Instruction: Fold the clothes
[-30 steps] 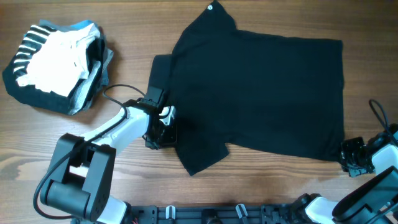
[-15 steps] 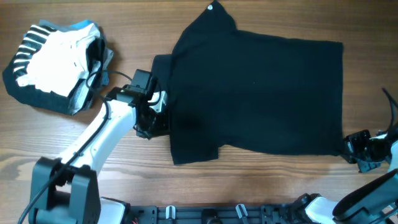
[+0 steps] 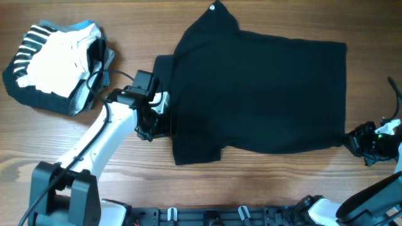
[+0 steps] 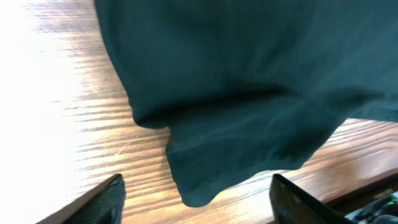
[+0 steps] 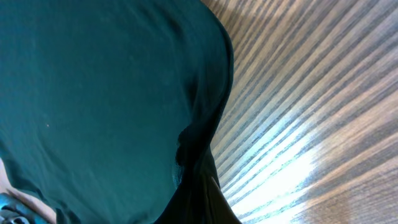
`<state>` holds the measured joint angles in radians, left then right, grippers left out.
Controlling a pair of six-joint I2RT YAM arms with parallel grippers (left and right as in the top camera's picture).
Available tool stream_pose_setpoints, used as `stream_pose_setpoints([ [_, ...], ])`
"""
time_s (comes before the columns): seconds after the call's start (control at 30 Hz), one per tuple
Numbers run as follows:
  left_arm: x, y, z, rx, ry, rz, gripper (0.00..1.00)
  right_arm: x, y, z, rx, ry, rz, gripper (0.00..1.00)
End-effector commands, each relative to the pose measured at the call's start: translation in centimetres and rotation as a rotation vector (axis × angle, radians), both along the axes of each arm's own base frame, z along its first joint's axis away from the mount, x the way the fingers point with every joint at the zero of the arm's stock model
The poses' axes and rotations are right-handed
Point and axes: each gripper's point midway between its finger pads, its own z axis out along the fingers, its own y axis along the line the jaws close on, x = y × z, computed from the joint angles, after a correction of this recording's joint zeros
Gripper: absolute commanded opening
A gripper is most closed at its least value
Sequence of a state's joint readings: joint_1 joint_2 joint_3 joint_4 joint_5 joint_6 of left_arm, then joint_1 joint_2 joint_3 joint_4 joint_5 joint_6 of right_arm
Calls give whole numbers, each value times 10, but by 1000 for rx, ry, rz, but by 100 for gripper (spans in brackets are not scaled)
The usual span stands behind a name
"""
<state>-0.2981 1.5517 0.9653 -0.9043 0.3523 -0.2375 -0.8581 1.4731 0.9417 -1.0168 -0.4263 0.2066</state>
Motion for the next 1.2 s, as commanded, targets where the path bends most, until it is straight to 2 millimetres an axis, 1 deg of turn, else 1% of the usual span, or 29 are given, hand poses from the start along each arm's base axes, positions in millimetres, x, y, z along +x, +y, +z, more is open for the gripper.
stream_pose_setpoints([
  [0.0,-28,-7,-18,18,31,-87,80,8,-4,9,-19,-46,20,5],
  [0.07,-43,-12,-26,28,56,-127,83,8,-4,9,-19,-46,19,5],
  [0.13,-51,-15,-34,29,56,-149,84,8,-4,9,-22,-48,19,5],
  [0.17,-54,-15,-39,31,61,-155,83,9,-4,9,-21,-49,19,5],
  [0.2,-57,-13,-44,38,72,-143,80,9,-4,9,-22,-49,20,5],
  [0.23,-57,-13,-50,40,82,-111,80,9,-4,9,-21,-49,19,5],
  [0.27,-57,-13,-54,41,85,-103,77,9,-4,9,-21,-49,19,5],
  [0.4,-53,-20,-70,21,110,-82,52,9,-4,9,-21,-49,19,5],
  [0.43,-51,-21,-74,21,109,-81,44,8,-4,9,-21,-49,19,5],
  [0.5,-50,-22,-77,15,112,-82,16,8,-4,9,-21,-48,19,5],
  [0.53,-50,-23,-77,13,114,-82,7,8,-4,9,-21,-48,19,5],
  [0.57,-52,-23,-75,10,122,-83,4,8,-4,9,-21,-48,19,5],
  [0.63,-55,-22,-68,17,152,-85,4,8,-4,9,-19,-47,19,5],
  [0.7,-54,-25,-50,18,184,-109,4,6,-2,9,-11,-39,19,4],
  [0.77,-50,-27,-29,20,195,-134,4,-1,5,8,26,0,-5,4],
  [0.83,-37,-32,-1,15,171,-159,4,-10,9,9,37,46,-19,4],
  [0.93,-12,-41,34,0,80,-166,4,-27,-7,5,-69,146,-43,4],
  [0.97,-2,-42,43,4,38,-166,4,-31,-12,3,-97,170,-58,4],
  [1.03,9,-40,47,32,-7,-164,4,-27,-15,4,-106,153,-60,4],
  [1.17,20,-32,44,88,-53,-146,4,-17,-26,4,-139,120,-106,4],
])
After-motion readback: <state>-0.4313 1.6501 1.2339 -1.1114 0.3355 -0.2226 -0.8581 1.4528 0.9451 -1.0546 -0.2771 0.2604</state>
